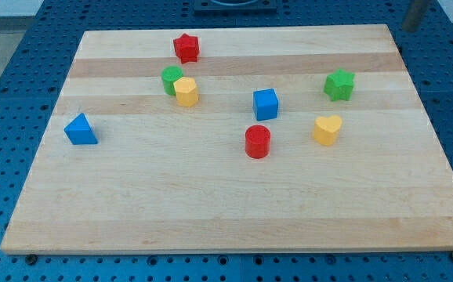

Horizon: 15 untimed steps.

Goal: Push the yellow heart into the blue cube

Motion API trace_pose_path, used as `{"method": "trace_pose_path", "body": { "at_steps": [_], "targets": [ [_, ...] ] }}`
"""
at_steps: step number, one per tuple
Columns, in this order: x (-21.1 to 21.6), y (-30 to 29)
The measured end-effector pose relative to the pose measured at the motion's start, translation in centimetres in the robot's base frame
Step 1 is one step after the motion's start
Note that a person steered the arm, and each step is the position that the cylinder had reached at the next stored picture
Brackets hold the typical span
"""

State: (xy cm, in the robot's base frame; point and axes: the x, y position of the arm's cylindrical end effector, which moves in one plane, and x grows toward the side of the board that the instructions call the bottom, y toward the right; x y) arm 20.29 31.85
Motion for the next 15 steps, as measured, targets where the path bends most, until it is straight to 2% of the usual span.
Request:
{"method": "trace_pose_path", "body": {
  "at_steps": [1,2,3,4,6,7,9,10,12,14,15],
  "targets": [
    [0.1,-4.9],
    [2.1,-8.0],
    [4.5,-8.4],
    [6.4,-6.3],
    [15.4,-2.6],
    [18.8,-2.5],
    [24.2,-9.2],
    [25.0,-13.7],
    [28.9,-15.4],
    [25.6,-16.4],
    [25.5,-19.4]
  ]
}}
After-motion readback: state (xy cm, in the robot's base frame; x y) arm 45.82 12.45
